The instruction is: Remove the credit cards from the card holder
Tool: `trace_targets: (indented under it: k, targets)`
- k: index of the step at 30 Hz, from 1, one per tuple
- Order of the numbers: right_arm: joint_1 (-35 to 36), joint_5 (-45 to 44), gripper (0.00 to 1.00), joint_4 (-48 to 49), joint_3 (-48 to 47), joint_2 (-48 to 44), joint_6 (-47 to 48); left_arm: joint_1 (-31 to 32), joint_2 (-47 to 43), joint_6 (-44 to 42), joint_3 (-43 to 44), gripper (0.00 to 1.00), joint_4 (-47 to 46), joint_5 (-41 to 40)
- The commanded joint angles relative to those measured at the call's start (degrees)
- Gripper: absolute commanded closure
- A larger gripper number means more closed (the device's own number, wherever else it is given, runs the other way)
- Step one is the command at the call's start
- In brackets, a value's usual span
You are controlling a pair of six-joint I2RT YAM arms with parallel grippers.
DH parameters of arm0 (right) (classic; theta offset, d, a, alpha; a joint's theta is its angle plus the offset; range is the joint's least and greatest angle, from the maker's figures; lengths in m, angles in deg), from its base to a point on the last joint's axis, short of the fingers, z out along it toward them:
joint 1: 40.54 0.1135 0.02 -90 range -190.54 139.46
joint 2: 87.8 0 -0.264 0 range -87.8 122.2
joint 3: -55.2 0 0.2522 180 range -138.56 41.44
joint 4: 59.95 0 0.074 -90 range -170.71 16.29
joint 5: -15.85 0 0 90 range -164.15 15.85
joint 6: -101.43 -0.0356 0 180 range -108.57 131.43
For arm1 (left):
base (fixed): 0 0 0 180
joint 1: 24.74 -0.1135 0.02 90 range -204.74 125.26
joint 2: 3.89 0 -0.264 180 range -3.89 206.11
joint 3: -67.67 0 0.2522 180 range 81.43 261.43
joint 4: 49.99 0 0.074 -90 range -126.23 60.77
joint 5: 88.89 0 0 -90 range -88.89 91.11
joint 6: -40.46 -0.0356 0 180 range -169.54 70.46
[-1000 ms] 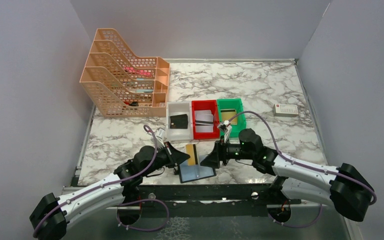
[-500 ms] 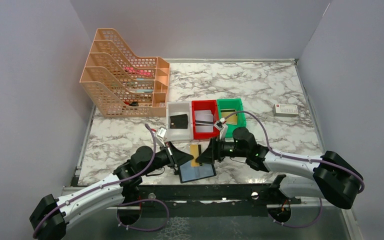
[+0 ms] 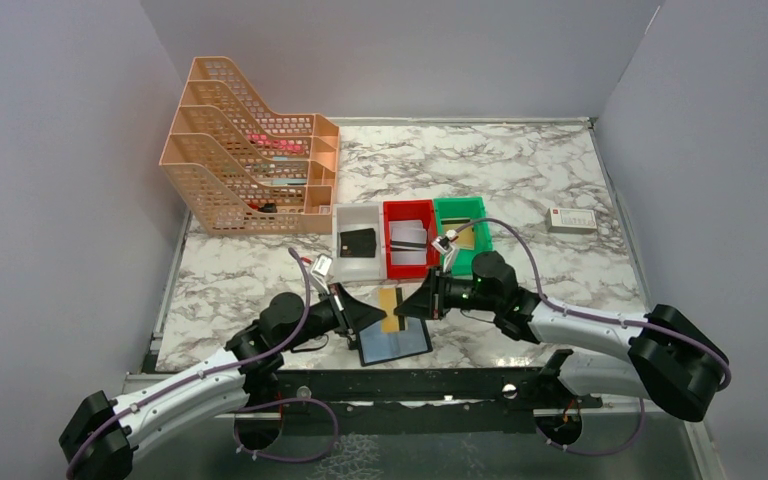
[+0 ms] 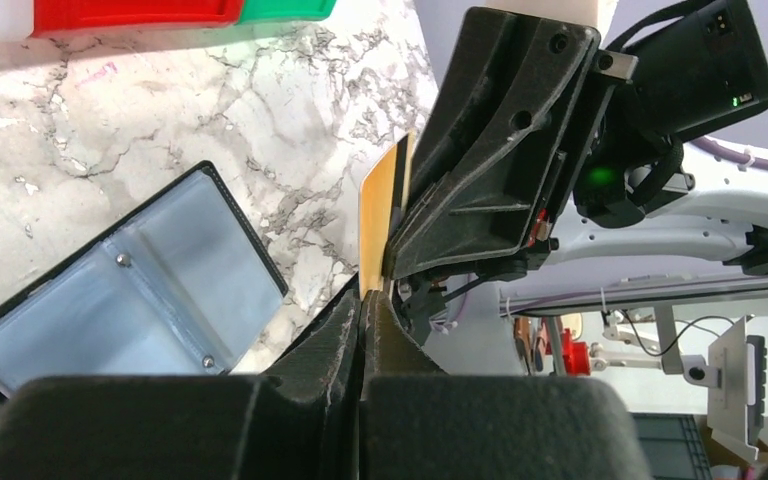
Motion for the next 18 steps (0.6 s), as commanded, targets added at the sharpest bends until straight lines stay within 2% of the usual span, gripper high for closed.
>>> trace_targets:
  k: [1, 2, 4, 7, 9, 13, 18]
  targets:
    - [-0.3, -1.2, 0.90, 1.7, 1.3, -2.4, -0.4, 0.1, -1.8, -0.4, -0.4, 1.00, 1.5, 0.5]
    - [-0.3, -1.8, 0.91, 0.9, 1.4, -3.1, -0.1, 0.1, -2.4, -0.6, 0.0, 0.96, 2.9, -0.3]
    - [-0.3, -3.7, 0.96, -1.9, 1.3, -4.7, 0.7, 0.1, -3.5, -1.5, 0.9, 0.79, 6.9, -2.0]
    - [-0.3, -7.2, 0.99, -8.4, 0.0, -7.7, 3.3, 0.1, -4.5, -3.7, 3.6, 0.42, 13.5, -4.6]
    - [-0.3, -10.5, 0.99, -13.5, -1.6, -10.4, 5.8, 0.1, -4.4, -6.3, 6.7, 0.27, 19.6, -7.2]
    - [-0.3, -24.6, 0.99, -29.0, -6.2, -14.7, 13.7, 0.1, -1.1, -12.9, 16.9, 0.15, 35.9, -15.8]
    - [-0.3, -45.4, 0.99, -37.7, -11.2, -16.3, 24.6, 0.1, 7.2, -19.8, 27.9, 0.04, 49.0, -27.4]
